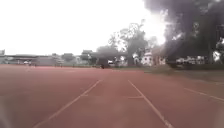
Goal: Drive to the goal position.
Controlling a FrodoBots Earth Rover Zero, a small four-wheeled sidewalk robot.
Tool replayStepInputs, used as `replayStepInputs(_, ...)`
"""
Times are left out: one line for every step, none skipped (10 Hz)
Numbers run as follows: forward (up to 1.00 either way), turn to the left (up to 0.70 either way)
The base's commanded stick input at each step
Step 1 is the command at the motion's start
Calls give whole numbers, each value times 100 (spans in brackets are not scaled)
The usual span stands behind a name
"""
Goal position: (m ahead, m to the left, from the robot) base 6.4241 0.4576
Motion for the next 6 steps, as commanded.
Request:
replayStepInputs(70, 0)
replayStepInputs(70, 0)
replayStepInputs(70, 0)
replayStepInputs(70, 0)
replayStepInputs(70, 0)
replayStepInputs(70, 0)
